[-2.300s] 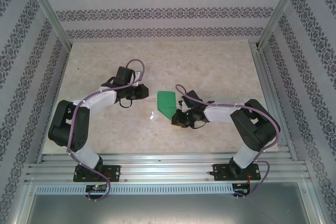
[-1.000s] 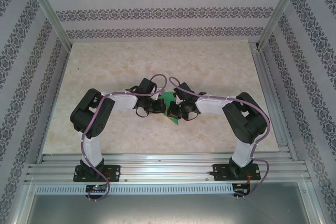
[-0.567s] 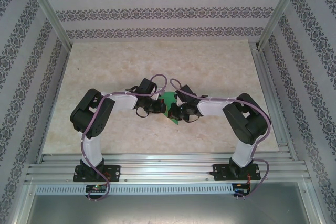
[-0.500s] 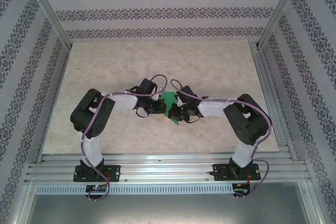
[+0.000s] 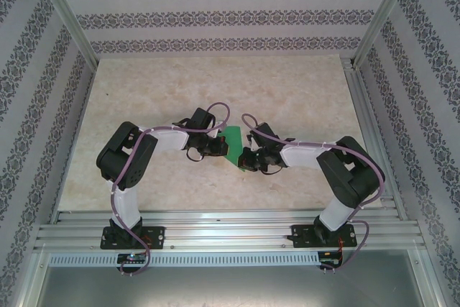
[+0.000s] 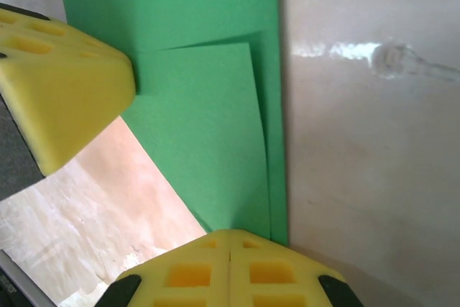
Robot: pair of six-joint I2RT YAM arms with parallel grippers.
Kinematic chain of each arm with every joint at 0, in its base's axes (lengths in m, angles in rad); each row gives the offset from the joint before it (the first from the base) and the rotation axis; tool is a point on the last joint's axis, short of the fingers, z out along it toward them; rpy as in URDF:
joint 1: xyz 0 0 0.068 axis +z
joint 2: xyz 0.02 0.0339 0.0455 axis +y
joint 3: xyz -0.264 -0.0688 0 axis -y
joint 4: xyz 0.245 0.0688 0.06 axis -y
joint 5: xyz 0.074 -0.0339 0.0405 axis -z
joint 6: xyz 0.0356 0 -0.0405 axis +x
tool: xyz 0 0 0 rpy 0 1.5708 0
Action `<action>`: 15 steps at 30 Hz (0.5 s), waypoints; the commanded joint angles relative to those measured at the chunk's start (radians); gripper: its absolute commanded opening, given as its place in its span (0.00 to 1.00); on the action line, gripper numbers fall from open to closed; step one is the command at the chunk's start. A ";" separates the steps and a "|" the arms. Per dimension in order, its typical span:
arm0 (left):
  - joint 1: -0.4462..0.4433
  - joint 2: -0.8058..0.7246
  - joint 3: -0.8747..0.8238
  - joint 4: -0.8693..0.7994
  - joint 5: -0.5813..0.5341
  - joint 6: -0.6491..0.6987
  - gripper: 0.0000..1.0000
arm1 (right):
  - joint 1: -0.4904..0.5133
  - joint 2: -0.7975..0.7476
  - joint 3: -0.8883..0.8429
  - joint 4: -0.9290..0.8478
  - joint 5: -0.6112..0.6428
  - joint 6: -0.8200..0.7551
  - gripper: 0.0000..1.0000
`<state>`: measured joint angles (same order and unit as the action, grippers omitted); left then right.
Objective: Fold a paper plane with a square sheet of paper (fold left side to right side)
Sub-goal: Third fold the triangle at the center of the table.
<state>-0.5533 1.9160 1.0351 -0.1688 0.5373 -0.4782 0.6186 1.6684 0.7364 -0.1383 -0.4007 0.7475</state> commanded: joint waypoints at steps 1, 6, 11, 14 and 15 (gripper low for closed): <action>0.005 0.049 -0.019 -0.051 -0.126 0.035 0.02 | -0.014 -0.008 -0.056 -0.177 0.043 -0.031 0.00; 0.005 0.048 -0.017 -0.051 -0.125 0.037 0.02 | -0.020 -0.034 -0.072 -0.194 0.048 -0.036 0.00; 0.006 0.025 -0.011 -0.035 -0.078 0.022 0.05 | -0.030 -0.114 -0.043 -0.235 0.061 -0.048 0.02; 0.005 -0.025 0.008 -0.041 -0.046 0.008 0.12 | -0.033 -0.182 0.024 -0.320 0.108 -0.087 0.09; 0.007 -0.050 0.019 -0.049 -0.041 0.004 0.15 | -0.032 -0.198 0.053 -0.358 0.136 -0.105 0.10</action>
<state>-0.5522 1.9079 1.0359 -0.1730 0.5365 -0.4767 0.5926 1.5330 0.7170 -0.3721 -0.3443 0.7025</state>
